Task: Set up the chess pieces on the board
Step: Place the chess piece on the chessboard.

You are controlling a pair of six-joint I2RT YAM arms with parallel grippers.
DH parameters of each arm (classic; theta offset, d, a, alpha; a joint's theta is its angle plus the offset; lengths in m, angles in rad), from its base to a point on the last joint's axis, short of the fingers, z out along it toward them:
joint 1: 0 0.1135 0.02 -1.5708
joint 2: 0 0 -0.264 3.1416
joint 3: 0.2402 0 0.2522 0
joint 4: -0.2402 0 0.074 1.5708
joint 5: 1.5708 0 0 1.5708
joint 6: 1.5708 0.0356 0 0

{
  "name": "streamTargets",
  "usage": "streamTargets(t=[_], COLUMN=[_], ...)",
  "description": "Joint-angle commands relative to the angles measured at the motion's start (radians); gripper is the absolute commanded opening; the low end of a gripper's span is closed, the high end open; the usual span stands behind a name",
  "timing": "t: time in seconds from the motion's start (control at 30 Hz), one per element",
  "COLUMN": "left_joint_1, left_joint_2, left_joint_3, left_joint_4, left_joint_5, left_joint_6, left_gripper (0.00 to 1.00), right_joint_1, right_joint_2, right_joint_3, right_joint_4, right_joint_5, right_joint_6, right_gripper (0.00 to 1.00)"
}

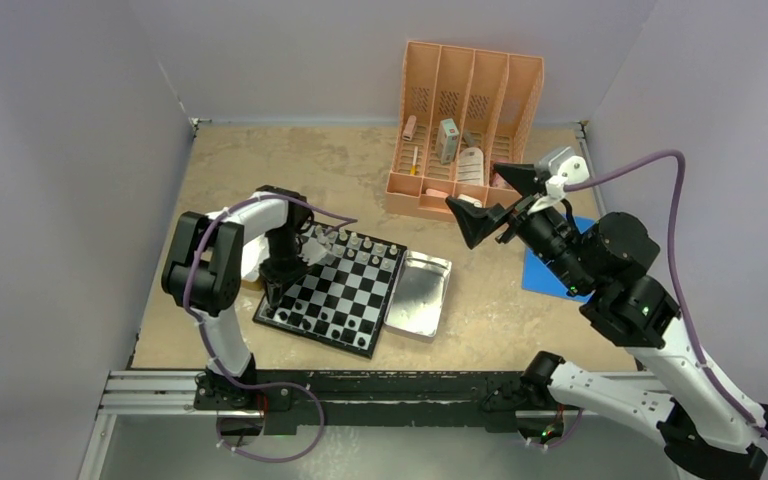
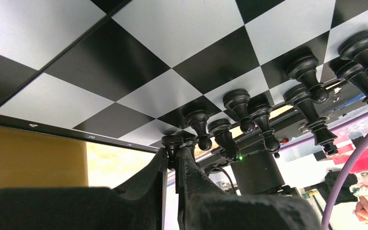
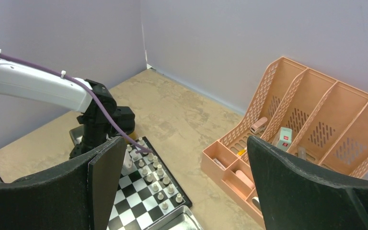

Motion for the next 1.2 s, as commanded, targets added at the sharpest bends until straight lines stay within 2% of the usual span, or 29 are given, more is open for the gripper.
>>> streamTargets(t=[0.0,1.17], left_joint_1=[-0.002,-0.003], left_joint_2=[0.014,0.033], left_joint_3=[0.021,0.064], left_joint_4=[0.005,0.008], left_joint_5=[-0.012,-0.037], left_joint_6=[-0.016,-0.012], left_gripper=[0.04,0.10], right_joint_1=[0.004,0.004], right_joint_2=[-0.014,-0.028], right_joint_3=[0.021,0.011], right_joint_4=[0.022,0.024], right_joint_5=[0.021,0.048], right_joint_6=[-0.018,-0.025], right_gripper=[0.99,0.99])
